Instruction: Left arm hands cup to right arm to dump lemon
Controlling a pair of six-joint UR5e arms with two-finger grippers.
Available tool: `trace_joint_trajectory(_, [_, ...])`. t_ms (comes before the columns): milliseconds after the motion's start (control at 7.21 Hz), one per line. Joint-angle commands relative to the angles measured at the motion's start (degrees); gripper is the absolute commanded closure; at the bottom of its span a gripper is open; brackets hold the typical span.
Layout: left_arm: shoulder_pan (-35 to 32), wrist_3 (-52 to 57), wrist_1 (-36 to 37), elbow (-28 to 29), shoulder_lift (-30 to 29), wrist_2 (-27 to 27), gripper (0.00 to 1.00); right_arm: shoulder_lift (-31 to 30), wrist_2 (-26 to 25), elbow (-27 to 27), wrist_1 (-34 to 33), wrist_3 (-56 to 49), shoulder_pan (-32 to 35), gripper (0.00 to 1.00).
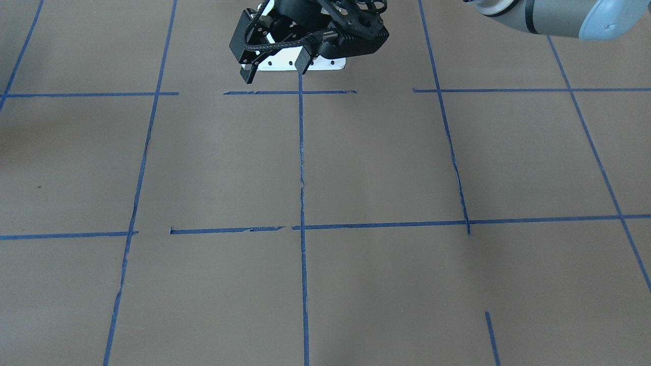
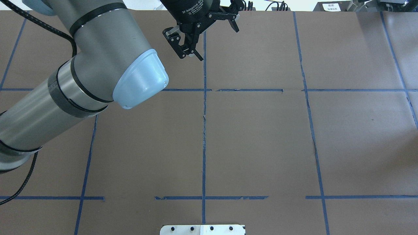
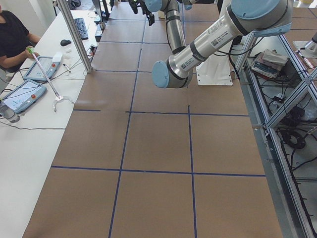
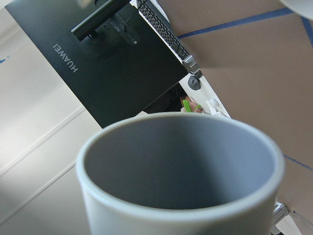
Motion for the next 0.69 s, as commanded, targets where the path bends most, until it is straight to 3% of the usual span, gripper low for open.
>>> trace_joint_trajectory(0, [0.0,0.1,0.0,0.25,0.27,0.06,0.0,0.58,0.65,4.34,-7.1,-13.18,-0.45,0.85])
trace_joint_trajectory(555, [0.0,1.24,-0.09,0.78,0.18,0.93,0.0,4.52,0.21,15.41,-29.49,-35.5,-5.28,0.84])
